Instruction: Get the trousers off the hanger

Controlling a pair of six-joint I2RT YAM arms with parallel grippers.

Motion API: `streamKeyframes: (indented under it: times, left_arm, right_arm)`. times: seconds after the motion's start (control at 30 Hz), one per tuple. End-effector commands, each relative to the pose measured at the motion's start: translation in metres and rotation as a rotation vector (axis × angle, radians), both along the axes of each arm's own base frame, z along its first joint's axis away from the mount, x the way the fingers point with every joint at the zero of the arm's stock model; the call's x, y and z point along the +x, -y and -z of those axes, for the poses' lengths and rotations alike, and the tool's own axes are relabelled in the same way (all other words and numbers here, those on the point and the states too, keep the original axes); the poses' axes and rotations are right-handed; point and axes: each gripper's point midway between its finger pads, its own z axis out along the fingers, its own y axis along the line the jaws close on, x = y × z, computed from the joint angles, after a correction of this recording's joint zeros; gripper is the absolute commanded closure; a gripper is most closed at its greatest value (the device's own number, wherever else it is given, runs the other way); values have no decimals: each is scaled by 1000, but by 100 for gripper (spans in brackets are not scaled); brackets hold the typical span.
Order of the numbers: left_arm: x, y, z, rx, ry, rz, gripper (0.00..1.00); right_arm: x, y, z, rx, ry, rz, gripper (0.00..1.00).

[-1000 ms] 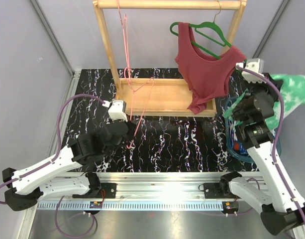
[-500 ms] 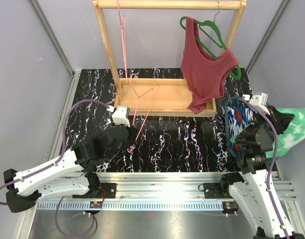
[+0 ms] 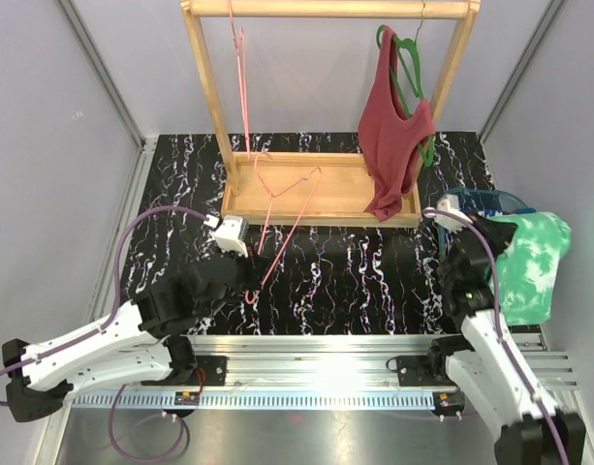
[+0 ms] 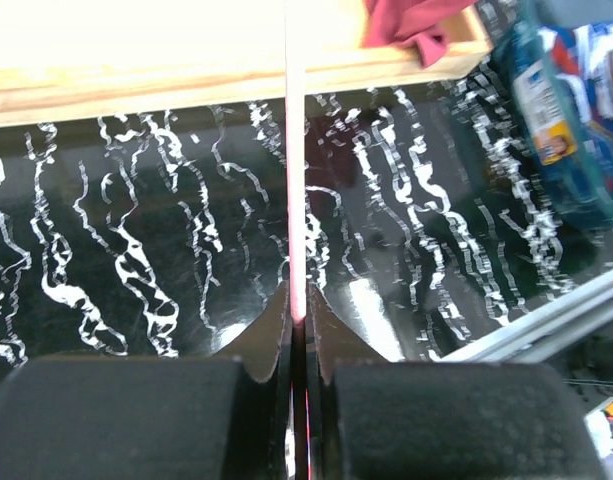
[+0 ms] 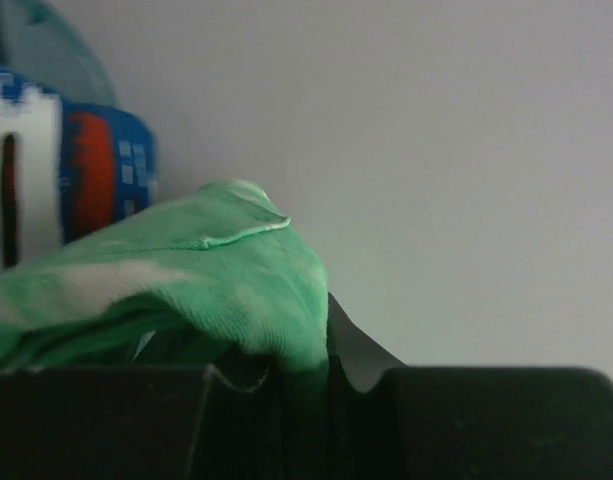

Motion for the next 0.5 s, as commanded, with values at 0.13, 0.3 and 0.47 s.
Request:
streamKeyframes:
  times: [0.13, 0.3, 0.47]
  left_arm:
    - [-6, 1, -31, -133, 72, 40, 100]
    - [-8, -3, -33, -137, 76, 44, 100]
    - [-7, -7, -32, -115, 78, 29, 100]
  right_arm:
    - [81, -14, 41, 13, -178, -85, 100]
    - [137, -19, 57, 119, -146, -49, 100]
    - [177, -21, 82, 150, -113, -62, 99]
